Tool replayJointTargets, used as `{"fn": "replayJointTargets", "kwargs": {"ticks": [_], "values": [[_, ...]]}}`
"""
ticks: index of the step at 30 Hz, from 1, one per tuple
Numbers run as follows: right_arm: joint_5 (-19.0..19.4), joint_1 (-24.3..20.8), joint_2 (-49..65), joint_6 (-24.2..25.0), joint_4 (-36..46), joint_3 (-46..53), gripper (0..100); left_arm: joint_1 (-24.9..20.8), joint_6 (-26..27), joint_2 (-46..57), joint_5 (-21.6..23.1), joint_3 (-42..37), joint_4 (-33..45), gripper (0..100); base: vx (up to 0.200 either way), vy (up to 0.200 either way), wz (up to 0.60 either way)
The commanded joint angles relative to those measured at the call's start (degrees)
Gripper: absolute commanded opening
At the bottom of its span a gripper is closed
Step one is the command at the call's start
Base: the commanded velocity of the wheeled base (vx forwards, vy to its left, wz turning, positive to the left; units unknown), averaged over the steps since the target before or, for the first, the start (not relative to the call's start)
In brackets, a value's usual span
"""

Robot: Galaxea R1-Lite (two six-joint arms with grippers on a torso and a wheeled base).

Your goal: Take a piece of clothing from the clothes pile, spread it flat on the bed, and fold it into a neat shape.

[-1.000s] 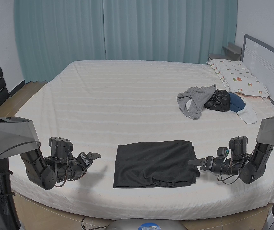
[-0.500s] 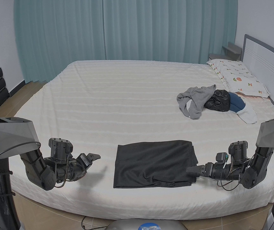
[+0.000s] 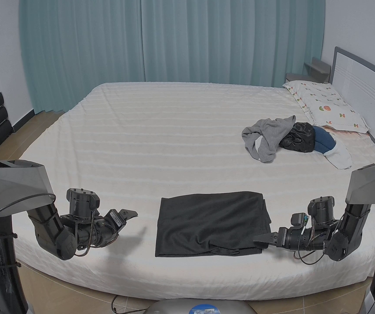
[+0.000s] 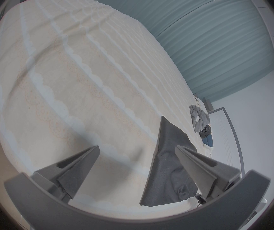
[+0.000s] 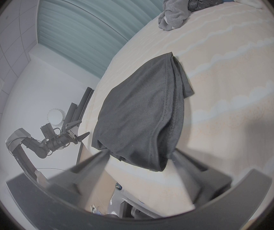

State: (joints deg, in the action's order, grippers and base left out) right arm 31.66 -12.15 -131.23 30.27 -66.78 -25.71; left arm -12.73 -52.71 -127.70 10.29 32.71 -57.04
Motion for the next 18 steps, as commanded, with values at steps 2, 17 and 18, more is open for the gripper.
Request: {"fn": "replayJointTargets", "kwargs": {"ticks": [2, 17, 18], "values": [[-0.11, 0.03, -0.52, -0.56, 0.25, 0.57, 0, -0.02, -0.02, -0.01, -0.01, -0.01, 0.00, 100, 0.000, 0.000, 0.00], [-0.28, 2.57, 0.45, -3.81, 0.60, 2.42, 0, -0.02, -0.02, -0.01, -0.01, -0.01, 0.00, 100, 0.000, 0.000, 0.00], [-0.19, 2.57, 0.71, -3.81, 0.60, 2.68, 0, -0.02, -0.02, -0.01, -0.01, -0.01, 0.00, 100, 0.000, 0.000, 0.00]]}}
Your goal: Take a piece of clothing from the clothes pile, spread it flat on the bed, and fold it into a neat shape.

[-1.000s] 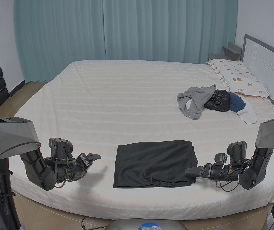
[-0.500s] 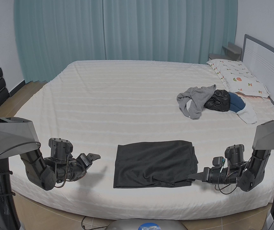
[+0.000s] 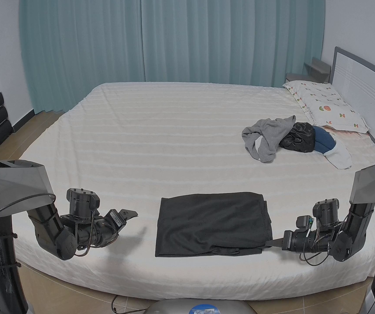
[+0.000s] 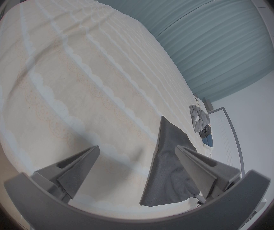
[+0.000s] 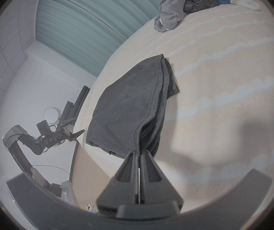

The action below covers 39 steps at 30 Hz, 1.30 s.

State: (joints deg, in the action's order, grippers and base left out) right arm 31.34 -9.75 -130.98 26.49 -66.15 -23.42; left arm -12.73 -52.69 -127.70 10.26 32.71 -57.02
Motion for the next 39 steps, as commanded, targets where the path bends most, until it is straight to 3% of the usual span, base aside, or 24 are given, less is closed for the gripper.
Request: {"fn": "replayJointTargets", "kwargs": {"ticks": [1, 29, 30, 35, 38, 39], "values": [[0.12, 0.17, 0.81, -0.04, -0.04, 0.57, 0, -0.02, -0.05, -0.01, 0.02, -0.01, -0.03, 100, 0.000, 0.000, 0.00], [0.12, 1.84, 0.55, -6.80, 0.05, 4.08, 0, -0.02, -0.05, -0.01, 0.02, -0.01, -0.03, 100, 0.000, 0.000, 0.00], [0.12, 1.93, 0.63, -6.80, 0.05, 3.91, 100, -0.02, -0.05, -0.01, 0.02, -0.01, -0.03, 100, 0.000, 0.000, 0.00], [0.47, 2.55, 0.72, -5.04, 0.14, -0.66, 100, -0.02, -0.05, -0.01, 0.02, 0.08, -0.03, 100, 0.000, 0.000, 0.00], [-0.49, 2.28, -0.86, 1.72, 0.05, -6.90, 100, -0.02, -0.05, -0.01, 0.02, 0.08, -0.03, 100, 0.000, 0.000, 0.00], [-0.49, 2.28, -0.86, 1.72, 0.05, -6.90, 100, -0.02, -0.05, -0.01, 0.02, 0.08, -0.03, 100, 0.000, 0.000, 0.00]]}}
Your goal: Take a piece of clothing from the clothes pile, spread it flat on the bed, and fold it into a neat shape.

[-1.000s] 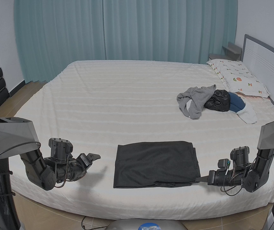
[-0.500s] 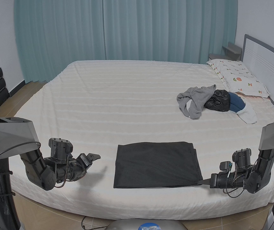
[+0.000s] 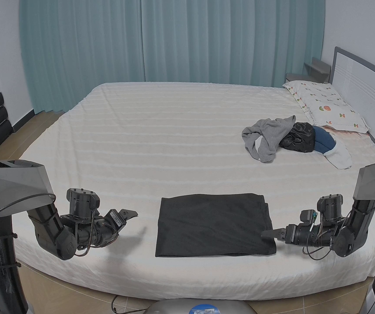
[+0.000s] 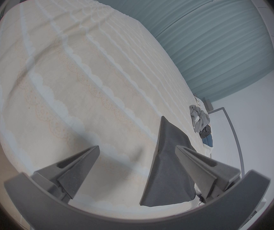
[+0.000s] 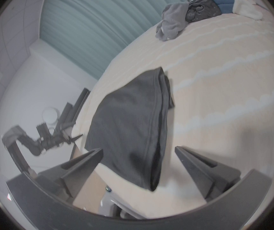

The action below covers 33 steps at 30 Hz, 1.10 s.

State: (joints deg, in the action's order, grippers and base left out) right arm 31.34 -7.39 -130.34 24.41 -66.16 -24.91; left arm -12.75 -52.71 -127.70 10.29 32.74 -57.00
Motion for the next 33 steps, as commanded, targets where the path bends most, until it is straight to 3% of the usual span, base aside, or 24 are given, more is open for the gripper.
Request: {"fn": "replayJointTargets", "kwargs": {"ticks": [1, 4, 7, 15, 31, 32, 33], "values": [[-1.90, -0.52, -2.72, 9.61, 0.06, -9.90, 100, 0.01, -0.02, -0.01, -0.01, 0.04, -0.04, 100, 0.000, 0.000, 0.00], [-6.47, -0.79, -3.78, 13.83, 0.50, -15.44, 100, 0.01, -0.02, -0.01, -0.01, 0.04, -0.04, 100, 0.000, 0.000, 0.00], [-10.25, -1.58, -6.77, 14.27, 0.86, -20.01, 100, 0.01, -0.02, -0.01, -0.01, 0.04, -0.04, 100, 0.000, 0.000, 0.00], [-15.08, -3.60, -10.81, 13.91, 4.02, -29.59, 100, 0.01, -0.11, -0.01, -0.01, -0.05, -0.04, 100, 0.000, 0.000, 0.00], [-17.19, -3.86, -14.33, 13.91, 7.71, -36.79, 100, 0.01, -0.11, 0.08, -0.01, -0.14, -0.04, 100, 0.000, 0.000, 0.00], [-17.19, -3.86, -14.33, 13.91, 7.71, -36.79, 0, 0.01, -0.11, 0.08, -0.01, -0.05, -0.04, 100, 0.000, 0.000, 0.00], [-17.19, -3.60, -14.33, 13.91, 7.71, -37.23, 0, 0.01, -0.11, -0.01, -0.01, -0.05, -0.04, 100, 0.000, 0.000, 0.00]]}}
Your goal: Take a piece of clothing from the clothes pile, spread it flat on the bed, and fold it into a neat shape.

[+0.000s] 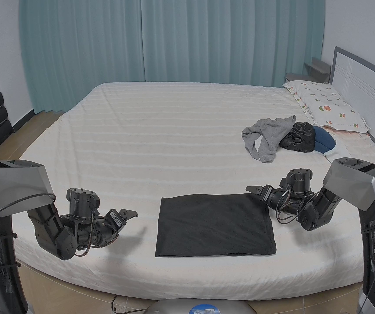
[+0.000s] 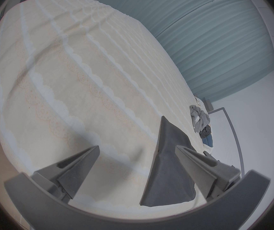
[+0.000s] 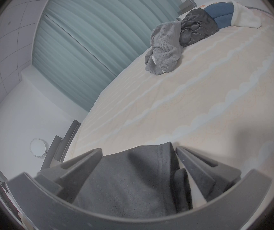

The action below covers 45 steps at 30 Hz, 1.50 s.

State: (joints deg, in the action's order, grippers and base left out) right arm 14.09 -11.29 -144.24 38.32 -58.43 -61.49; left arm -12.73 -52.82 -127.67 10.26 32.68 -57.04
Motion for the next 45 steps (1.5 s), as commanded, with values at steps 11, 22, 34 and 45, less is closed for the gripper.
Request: {"fn": "replayJointTargets", "kwargs": {"ticks": [11, 22, 34, 45], "values": [[-0.03, 1.36, 0.36, 0.18, -0.11, -0.74, 0, -0.02, 0.00, 0.05, 0.02, 0.01, 0.00, 100, 0.000, 0.000, 0.00], [0.06, 3.64, 0.54, 0.27, -0.02, -0.47, 0, -0.02, 0.00, -0.03, 0.02, 0.01, 0.00, 100, 0.000, 0.000, 0.00], [-0.03, 3.64, -1.40, 0.18, 0.16, -0.91, 0, -0.02, 0.00, -0.03, 0.02, 0.01, 0.00, 100, 0.000, 0.000, 0.00], [-0.03, 3.73, -1.31, 0.09, 0.77, -0.03, 100, -0.02, 0.00, -0.03, 0.02, 0.01, 0.00, 100, 0.000, 0.000, 0.00]]}}
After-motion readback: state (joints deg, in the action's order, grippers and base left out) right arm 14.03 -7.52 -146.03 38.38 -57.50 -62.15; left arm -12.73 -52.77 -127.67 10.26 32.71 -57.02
